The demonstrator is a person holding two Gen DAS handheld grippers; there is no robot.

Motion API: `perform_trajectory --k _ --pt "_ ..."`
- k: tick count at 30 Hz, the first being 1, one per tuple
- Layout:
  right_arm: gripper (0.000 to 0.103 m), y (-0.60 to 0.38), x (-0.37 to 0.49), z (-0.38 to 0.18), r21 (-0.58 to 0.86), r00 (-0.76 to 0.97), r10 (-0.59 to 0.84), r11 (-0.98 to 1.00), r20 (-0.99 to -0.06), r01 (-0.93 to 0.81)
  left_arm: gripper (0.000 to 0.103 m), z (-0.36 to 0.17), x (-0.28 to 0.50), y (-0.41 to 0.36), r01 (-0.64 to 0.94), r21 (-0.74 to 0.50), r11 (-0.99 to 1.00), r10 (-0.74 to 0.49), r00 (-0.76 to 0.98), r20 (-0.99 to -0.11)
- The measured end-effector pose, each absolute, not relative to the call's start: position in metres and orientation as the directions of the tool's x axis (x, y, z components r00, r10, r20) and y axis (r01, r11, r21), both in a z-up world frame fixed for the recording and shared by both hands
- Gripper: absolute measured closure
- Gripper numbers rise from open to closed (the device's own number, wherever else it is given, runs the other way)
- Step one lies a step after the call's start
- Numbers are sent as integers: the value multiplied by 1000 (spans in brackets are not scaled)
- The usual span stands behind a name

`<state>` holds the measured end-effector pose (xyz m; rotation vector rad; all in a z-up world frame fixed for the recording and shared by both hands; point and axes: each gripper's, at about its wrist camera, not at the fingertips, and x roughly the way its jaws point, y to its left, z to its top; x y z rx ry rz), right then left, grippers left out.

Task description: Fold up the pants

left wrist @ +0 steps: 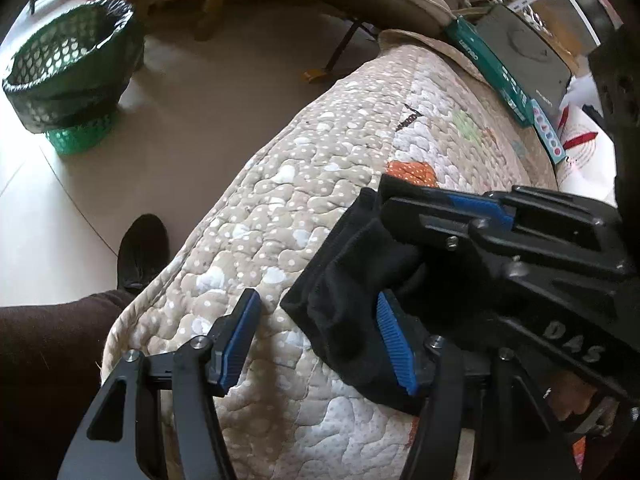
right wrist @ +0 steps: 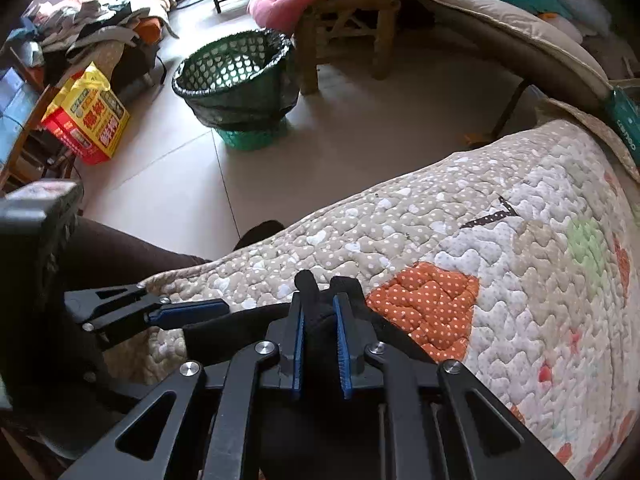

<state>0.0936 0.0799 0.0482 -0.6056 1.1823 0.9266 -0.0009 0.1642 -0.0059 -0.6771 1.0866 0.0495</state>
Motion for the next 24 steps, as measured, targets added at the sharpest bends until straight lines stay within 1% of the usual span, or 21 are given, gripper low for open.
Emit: perform_trajectory --k 2,4,6,7,8,9,10,12,14,17,21,24 --pt "89 77 93 53 80 94 306 512 -947 -855 35 -6 1 163 -361 -463 809 -263 483 -835" --pt "89 73 91 59 90 96 323 515 -941 -853 31 -8 4 160 -363 -440 821 -245 471 -847" --pt "89 71 90 61 99 94 334 518 -938 -850 32 -10 7 154 -344 -417 841 -242 451 -859" --pt "89 72 89 59 99 94 332 520 -939 -849 50 -8 8 150 -318 -409 855 -244 449 -859" --pt "89 71 88 58 95 97 328 521 -940 -848 74 -3 8 146 -277 -425 862 -266 466 -844" --pt "89 70 87 56 90 102 324 526 -941 -846 83 1 9 143 -251 -436 864 -281 477 -833" --pt "90 70 87 55 91 104 326 530 -939 -843 85 6 8 139 -230 -427 874 -274 492 -826" --pt "90 68 88 57 97 114 337 550 -935 -830 87 9 6 138 -225 -443 868 -286 504 -815" --pt "90 65 90 62 107 125 353 569 -927 -815 87 12 5 145 -227 -525 820 -350 526 -775" --pt "90 55 93 77 110 153 375 594 -914 -797 87 24 4 150 -224 -595 772 -402 552 -730" --pt "90 27 94 101 103 204 399 628 -894 -771 87 56 3 125 -144 -578 803 -403 583 -705" --pt "90 -4 96 114 111 234 409 663 -882 -740 87 74 6 90 -73 -566 821 -429 575 -697"
